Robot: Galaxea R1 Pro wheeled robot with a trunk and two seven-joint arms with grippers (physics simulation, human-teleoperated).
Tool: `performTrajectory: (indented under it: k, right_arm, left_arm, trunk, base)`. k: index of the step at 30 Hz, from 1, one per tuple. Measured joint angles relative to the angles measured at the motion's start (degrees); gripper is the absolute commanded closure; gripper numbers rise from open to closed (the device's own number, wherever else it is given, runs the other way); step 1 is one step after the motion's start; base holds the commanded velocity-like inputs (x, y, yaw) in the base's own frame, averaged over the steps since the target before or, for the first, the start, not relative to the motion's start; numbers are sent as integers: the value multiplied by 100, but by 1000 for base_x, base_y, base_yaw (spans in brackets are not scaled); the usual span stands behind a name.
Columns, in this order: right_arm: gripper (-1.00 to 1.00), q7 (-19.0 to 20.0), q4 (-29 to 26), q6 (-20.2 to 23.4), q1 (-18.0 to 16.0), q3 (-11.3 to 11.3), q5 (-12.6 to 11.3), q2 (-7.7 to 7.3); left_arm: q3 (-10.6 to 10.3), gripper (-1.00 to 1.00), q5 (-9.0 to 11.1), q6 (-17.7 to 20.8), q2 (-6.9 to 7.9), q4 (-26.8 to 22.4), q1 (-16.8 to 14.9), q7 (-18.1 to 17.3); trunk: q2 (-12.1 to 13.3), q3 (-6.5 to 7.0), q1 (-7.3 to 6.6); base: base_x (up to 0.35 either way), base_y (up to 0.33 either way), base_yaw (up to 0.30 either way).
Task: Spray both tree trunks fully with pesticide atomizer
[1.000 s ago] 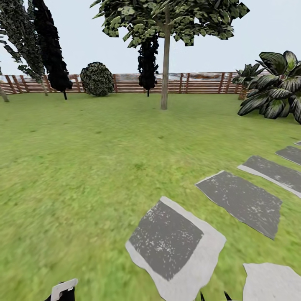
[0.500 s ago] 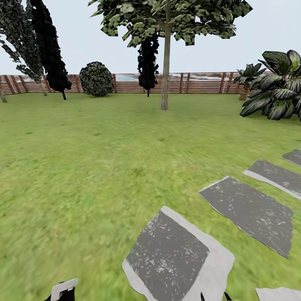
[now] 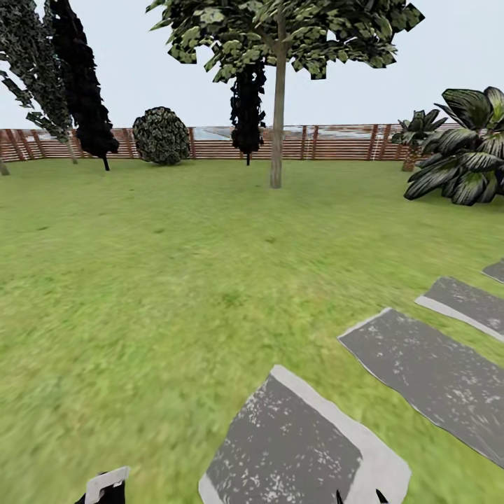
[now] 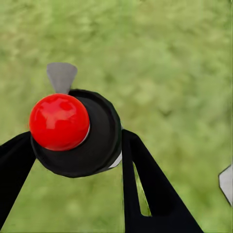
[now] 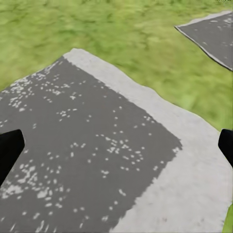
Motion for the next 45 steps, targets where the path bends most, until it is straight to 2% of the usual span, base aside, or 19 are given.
performTrajectory:
  k: [45]
  right_arm:
    - [-100, 0, 0, 0, 0, -2, 0, -1]
  left_arm:
    - [0, 100, 0, -1, 0, 0, 0, -11]
  trunk:
    - [0, 0, 0]
  base:
    - [340, 0, 0]
